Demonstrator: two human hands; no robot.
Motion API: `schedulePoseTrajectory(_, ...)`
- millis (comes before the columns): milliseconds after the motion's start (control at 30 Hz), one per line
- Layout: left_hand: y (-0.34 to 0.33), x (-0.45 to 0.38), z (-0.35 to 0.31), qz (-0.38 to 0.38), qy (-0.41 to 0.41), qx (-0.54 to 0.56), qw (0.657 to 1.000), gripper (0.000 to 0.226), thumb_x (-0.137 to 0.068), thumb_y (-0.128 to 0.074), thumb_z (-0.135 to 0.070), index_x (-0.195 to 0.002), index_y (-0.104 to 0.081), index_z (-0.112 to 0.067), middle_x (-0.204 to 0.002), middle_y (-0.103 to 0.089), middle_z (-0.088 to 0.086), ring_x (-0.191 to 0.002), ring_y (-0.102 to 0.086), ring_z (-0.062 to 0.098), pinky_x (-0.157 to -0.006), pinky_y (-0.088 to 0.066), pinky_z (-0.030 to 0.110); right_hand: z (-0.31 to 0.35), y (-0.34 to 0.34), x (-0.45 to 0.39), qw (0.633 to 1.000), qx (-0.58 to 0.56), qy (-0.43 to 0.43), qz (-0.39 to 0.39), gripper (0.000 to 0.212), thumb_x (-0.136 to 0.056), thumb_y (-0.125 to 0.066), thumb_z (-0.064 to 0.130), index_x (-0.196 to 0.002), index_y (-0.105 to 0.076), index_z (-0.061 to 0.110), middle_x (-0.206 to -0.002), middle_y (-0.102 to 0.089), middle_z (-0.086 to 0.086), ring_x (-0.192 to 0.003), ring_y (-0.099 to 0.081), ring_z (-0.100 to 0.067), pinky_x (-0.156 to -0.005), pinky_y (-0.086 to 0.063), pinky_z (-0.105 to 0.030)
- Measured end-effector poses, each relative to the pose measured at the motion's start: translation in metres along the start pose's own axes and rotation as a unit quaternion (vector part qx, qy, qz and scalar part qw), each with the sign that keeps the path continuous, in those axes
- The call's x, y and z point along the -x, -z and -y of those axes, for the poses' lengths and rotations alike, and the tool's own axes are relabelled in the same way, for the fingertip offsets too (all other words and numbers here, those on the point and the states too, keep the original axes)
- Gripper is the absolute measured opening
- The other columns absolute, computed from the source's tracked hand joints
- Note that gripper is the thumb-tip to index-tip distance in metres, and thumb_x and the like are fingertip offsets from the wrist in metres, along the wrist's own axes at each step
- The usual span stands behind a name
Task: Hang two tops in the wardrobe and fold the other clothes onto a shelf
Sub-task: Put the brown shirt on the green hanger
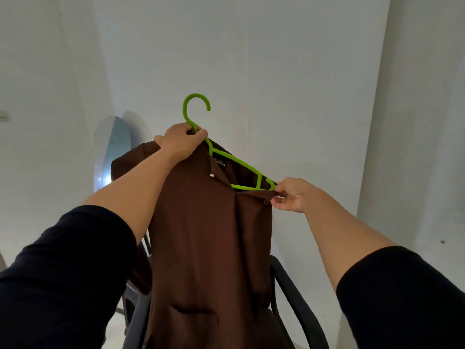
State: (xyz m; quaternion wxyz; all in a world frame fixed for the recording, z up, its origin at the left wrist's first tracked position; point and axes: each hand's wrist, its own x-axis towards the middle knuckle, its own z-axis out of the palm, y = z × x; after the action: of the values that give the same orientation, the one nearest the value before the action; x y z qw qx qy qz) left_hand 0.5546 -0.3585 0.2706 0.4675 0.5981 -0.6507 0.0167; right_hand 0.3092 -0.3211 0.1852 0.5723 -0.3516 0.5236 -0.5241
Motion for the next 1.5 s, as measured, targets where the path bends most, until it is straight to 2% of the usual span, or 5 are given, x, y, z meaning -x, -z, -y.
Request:
schedulePoseTrajectory(167, -0.021, 0.014, 0.000, 0.004, -0.084, -0.112, 0.990, 0.038, -0.088, -0.049, -0.049, -0.084, -0.062, -0.015, -0.088, -0.053, -0.002, -0.101, -0.049, 0.021, -0.088, -0.024, 0.042, 0.008, -0.015, 0.001, 0.983, 0.133, 0.078, -0.100, 0.006, -0.089, -0.055, 0.000, -0.095, -0.054, -0.001, -0.076, -0.054, -0.011, -0.055, -0.054, -0.014, -0.044, -0.053, -0.022)
schedulePoseTrajectory(500, -0.039, 0.018, -0.022, 0.026, -0.115, -0.082, 0.990, 0.038, -0.093, -0.043, -0.050, -0.087, -0.061, -0.016, -0.091, -0.059, -0.001, -0.096, -0.054, 0.021, -0.084, -0.024, 0.039, 0.023, -0.077, 0.011, 0.820, 0.444, 0.355, -0.068, 0.023, -0.086, -0.062, 0.043, -0.107, -0.070, 0.035, -0.128, -0.050, 0.007, -0.123, -0.039, -0.017, -0.107, -0.031, -0.044)
schedulePoseTrajectory(600, -0.031, 0.012, -0.020, 0.023, -0.101, -0.039, 0.994, 0.039, -0.093, -0.045, -0.049, -0.090, -0.062, -0.015, -0.093, -0.059, 0.000, -0.095, -0.052, 0.021, -0.082, -0.022, 0.036, 0.024, -0.071, 0.013, 0.826, 0.443, 0.347, -0.015, 0.027, -0.088, -0.053, 0.053, -0.104, -0.068, 0.037, -0.125, -0.045, 0.015, -0.117, -0.039, -0.010, -0.110, -0.026, -0.045)
schedulePoseTrajectory(867, -0.023, 0.011, 0.002, 0.019, -0.124, -0.023, 0.992, 0.038, -0.095, -0.042, -0.049, -0.106, -0.061, -0.019, -0.107, -0.061, 0.003, -0.105, -0.053, 0.023, -0.082, -0.022, 0.038, 0.029, -0.054, 0.015, 0.834, 0.363, 0.409, -0.073, 0.021, -0.094, -0.052, 0.007, -0.106, -0.054, 0.024, -0.096, -0.058, 0.000, -0.086, -0.054, -0.014, -0.059, -0.038, -0.013)
schedulePoseTrajectory(1500, -0.063, 0.041, -0.066, 0.100, -0.176, 0.105, 0.974, 0.040, -0.099, -0.033, -0.044, -0.106, -0.059, -0.015, -0.106, -0.060, 0.003, -0.103, -0.052, 0.026, -0.091, -0.032, 0.044, 0.042, 0.054, 0.093, 0.651, 0.501, 0.430, -0.376, 0.020, -0.093, -0.048, 0.002, -0.107, -0.062, 0.004, -0.106, -0.057, -0.014, -0.096, -0.056, -0.031, -0.089, -0.045, -0.039)
